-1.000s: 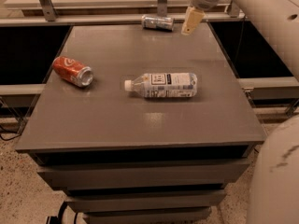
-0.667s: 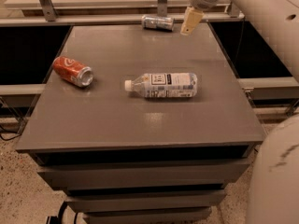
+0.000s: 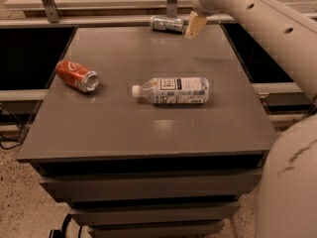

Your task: Pick redbull can

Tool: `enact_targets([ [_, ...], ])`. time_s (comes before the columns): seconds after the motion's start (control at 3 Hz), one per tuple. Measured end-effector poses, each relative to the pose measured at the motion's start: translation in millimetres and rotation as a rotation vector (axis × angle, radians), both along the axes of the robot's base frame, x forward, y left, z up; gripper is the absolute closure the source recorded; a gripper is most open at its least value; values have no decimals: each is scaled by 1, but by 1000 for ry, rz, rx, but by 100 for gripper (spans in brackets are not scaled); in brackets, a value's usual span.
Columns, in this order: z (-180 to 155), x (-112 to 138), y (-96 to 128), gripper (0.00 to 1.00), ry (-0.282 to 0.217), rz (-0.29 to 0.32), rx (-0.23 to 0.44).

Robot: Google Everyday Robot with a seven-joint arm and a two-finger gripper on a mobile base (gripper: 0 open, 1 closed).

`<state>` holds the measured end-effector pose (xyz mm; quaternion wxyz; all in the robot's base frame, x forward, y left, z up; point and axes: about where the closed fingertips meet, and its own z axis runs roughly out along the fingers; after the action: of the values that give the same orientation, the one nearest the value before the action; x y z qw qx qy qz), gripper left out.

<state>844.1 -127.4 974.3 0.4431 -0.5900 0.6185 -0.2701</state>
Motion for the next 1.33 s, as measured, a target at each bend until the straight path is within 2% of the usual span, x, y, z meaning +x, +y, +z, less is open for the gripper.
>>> enact_targets([
  [0.33, -10, 18, 5, 0, -45, -5, -3],
  [0.67, -26, 42, 10, 0, -68, -15, -2],
  [1.0, -32, 51, 10, 0, -68, -23, -1],
  [1.33, -38, 57, 10, 18, -66, -22, 3],
])
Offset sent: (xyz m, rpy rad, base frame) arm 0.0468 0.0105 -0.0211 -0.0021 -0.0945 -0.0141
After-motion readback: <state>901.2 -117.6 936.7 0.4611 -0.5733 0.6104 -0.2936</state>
